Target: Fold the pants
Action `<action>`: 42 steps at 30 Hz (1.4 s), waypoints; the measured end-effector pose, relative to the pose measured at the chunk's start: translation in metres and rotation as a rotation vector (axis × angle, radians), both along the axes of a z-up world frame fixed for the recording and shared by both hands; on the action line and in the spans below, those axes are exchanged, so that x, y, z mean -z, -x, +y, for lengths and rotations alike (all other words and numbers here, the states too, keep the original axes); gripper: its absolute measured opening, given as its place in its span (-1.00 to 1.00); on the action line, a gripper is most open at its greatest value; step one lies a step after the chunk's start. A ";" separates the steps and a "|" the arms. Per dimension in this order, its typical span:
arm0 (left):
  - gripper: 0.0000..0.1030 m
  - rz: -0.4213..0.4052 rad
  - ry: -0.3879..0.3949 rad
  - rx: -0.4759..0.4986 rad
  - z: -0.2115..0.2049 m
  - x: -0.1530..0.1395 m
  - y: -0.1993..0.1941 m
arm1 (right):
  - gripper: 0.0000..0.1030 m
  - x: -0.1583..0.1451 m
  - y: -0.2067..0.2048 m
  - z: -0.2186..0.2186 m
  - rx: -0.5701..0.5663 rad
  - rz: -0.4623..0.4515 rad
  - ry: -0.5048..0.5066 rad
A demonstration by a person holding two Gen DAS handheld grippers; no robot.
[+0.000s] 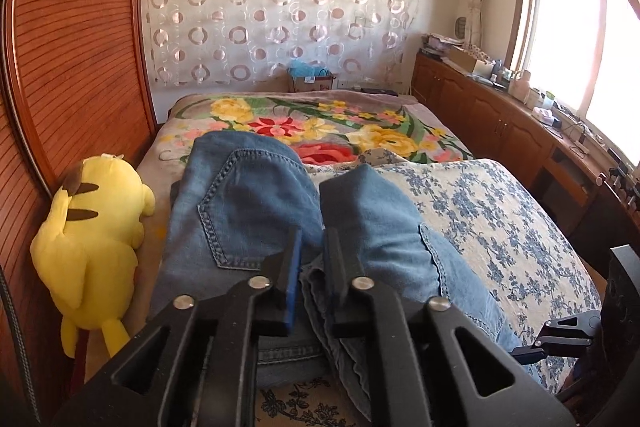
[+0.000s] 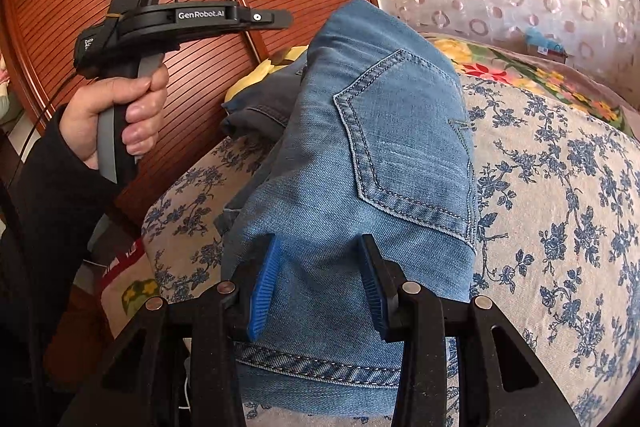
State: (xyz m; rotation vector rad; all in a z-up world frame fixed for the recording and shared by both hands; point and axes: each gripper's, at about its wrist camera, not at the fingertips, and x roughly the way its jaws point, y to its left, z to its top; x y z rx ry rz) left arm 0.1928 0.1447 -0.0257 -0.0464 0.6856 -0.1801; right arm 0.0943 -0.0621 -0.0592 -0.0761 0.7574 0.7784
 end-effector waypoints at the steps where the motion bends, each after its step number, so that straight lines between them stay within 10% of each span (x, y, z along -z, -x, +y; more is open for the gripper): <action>1: -0.68 0.005 0.006 0.003 -0.001 0.001 0.000 | -0.19 -0.002 0.001 0.000 -0.001 -0.001 0.001; 7: 0.01 0.010 0.000 0.031 -0.021 0.009 0.004 | -0.19 -0.015 0.011 -0.015 0.013 -0.038 -0.016; 16: 0.48 -0.003 -0.028 0.047 -0.049 0.014 0.017 | -0.19 -0.023 0.018 -0.037 0.073 -0.092 0.000; 42: 0.61 0.092 -0.096 0.037 -0.067 0.079 0.028 | -0.14 -0.011 0.016 -0.034 0.108 -0.058 0.045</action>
